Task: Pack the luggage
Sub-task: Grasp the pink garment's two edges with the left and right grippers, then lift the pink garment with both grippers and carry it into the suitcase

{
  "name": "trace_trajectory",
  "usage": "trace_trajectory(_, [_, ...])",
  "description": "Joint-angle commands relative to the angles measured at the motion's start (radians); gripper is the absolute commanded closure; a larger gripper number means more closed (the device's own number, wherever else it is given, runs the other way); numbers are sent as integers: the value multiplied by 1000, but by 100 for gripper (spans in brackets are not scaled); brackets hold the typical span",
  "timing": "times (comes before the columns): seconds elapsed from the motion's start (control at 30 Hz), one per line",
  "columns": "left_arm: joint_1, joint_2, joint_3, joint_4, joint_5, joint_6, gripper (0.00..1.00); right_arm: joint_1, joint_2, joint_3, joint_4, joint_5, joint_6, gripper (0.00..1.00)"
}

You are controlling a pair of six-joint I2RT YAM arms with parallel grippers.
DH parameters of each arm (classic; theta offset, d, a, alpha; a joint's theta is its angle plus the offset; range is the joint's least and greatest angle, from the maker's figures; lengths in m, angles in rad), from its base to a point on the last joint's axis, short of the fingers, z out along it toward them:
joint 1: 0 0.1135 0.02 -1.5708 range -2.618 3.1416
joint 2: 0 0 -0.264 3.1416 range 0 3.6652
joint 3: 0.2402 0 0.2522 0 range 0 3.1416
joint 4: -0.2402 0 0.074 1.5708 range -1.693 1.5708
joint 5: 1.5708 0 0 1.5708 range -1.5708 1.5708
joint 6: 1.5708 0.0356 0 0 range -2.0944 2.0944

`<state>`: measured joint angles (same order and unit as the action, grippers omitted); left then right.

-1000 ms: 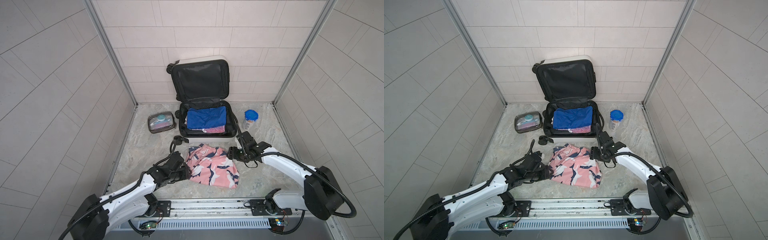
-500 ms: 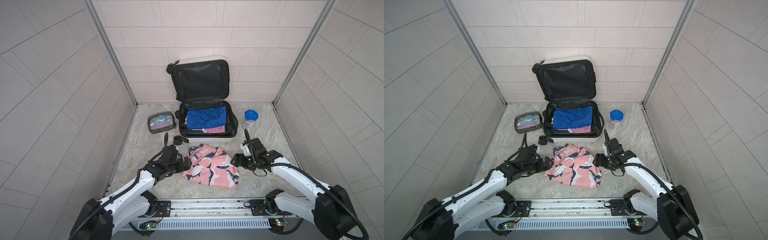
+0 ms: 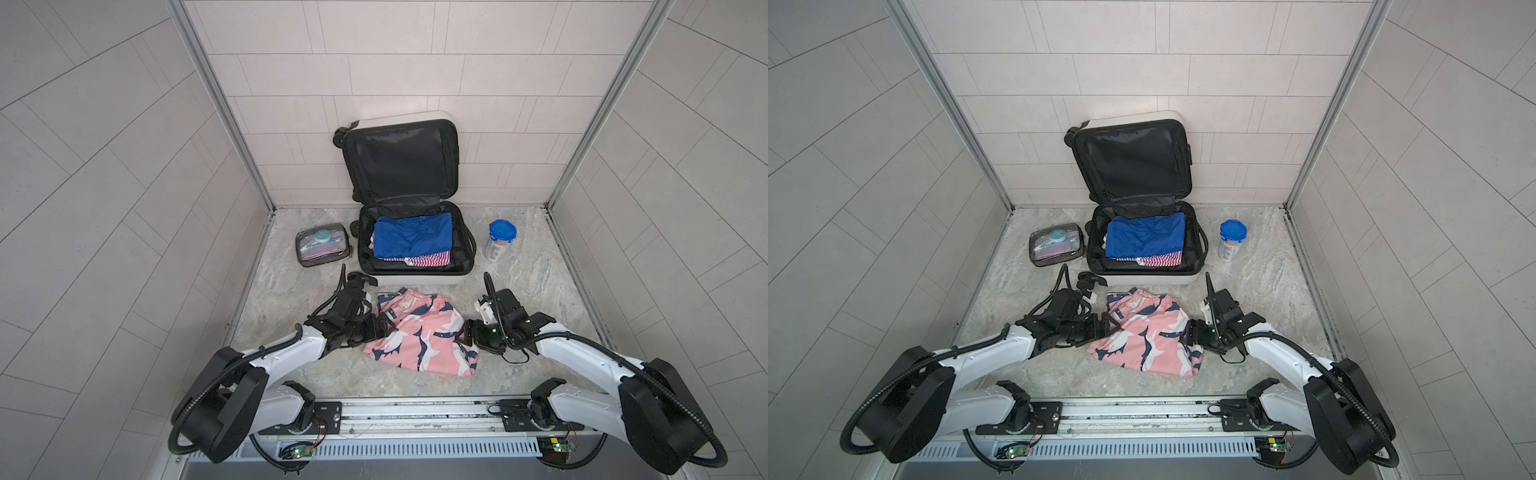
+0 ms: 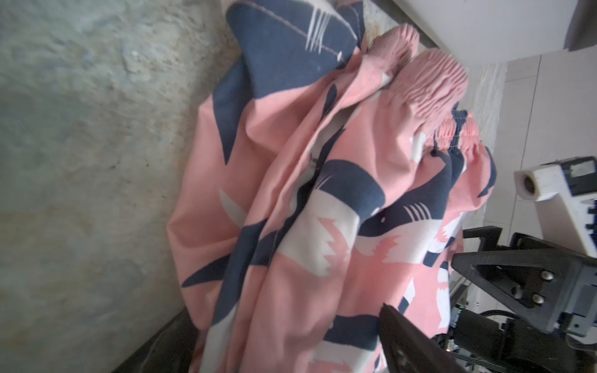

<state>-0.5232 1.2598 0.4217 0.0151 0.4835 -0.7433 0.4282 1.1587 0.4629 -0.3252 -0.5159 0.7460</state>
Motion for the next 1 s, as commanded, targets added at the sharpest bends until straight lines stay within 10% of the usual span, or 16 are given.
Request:
trace_trajectory(0.0, [2, 47, -15, 28, 17, 12, 18, 36, 47, 0, 52, 25, 40, 20])
trace_trajectory(0.43, [-26, -65, 89, -105, 32, 13, 99, 93, -24, 165, -92, 107, 81, 90])
trace_trajectory(0.97, [-32, -261, 564, -451, -138, 184, 100, 92, -20, 700, -272, 88, -13, 100])
